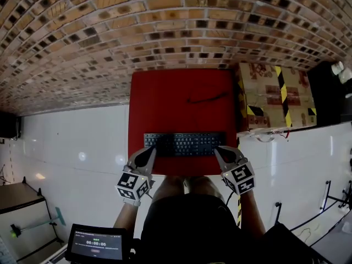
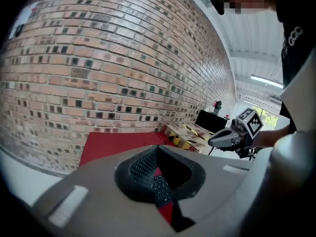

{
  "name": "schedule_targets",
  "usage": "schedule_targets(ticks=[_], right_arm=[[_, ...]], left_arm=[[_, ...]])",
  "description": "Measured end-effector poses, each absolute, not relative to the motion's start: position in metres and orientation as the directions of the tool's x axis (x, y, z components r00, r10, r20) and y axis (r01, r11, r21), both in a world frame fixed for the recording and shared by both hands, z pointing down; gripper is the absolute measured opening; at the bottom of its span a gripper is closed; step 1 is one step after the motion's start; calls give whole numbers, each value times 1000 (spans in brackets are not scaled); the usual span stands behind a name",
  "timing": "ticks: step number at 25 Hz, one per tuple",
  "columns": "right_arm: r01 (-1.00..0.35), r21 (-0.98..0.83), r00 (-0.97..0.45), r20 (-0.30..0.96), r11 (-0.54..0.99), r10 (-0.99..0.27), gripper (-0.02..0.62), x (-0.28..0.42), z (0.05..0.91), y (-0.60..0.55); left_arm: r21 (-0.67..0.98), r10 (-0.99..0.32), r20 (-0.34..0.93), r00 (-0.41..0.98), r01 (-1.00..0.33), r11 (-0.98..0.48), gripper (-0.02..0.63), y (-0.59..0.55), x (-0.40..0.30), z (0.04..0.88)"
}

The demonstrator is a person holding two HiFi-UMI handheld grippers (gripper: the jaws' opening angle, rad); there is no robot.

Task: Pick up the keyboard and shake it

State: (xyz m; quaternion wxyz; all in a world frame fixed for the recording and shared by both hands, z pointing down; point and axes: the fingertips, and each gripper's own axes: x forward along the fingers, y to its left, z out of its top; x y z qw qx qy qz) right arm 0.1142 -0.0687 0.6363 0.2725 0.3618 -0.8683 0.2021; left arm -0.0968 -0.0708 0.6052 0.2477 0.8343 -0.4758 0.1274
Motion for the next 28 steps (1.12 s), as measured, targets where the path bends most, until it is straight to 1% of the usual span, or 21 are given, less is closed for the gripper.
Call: schedule_targets(ticks=[8,10,11,12,13,15,16,18,19,22,23,27,28], right_arm=[[-769,-183,-555,668,613,-497,-7,133,660,-62],[-794,-199,-530,689,575,-494,35,141,673,-62],[-810,-205,-512,705,550,-490,57,146,683,-63],[-824,-212,-492,727,525,-479,94,151,695,-63],[-836,-219,-473,752,503,-459,143,156,710,-63],[-858,-230,-433,806,460,-404,231,165,745,-64],[-870,-237,-412,831,433,-374,261,169,763,-64],[-891,-256,-382,870,376,-312,306,175,795,-66],[-898,-264,-372,883,352,-285,345,176,808,-68],[-914,-268,-342,912,306,-225,397,175,842,-74],[-919,-263,-330,921,294,-206,411,176,851,-77],[-936,-217,-270,948,278,-171,432,180,871,-87],[-940,-192,-248,953,283,-175,438,181,873,-90]], left_arm=[[347,-730,472,494,-865,-362,17,-72,-98,628],[376,-711,502,492,-865,-332,17,-72,-104,644],[387,-693,529,491,-866,-318,50,-71,-108,657],[393,-668,562,488,-868,-304,94,-70,-114,673],[398,-638,598,485,-871,-289,126,-69,-121,692],[423,-566,665,487,-870,-253,215,-67,-134,731],[439,-528,693,491,-868,-232,260,-67,-140,750],[461,-459,738,494,-866,-192,309,-67,-151,780],[464,-427,759,492,-868,-176,331,-67,-156,792],[464,-338,810,479,-876,-132,386,-65,-169,828],[468,-317,818,480,-876,-116,394,-66,-171,838],[491,-276,824,495,-867,-87,394,-77,-167,862],[487,-272,827,492,-869,-91,380,-80,-166,867]])
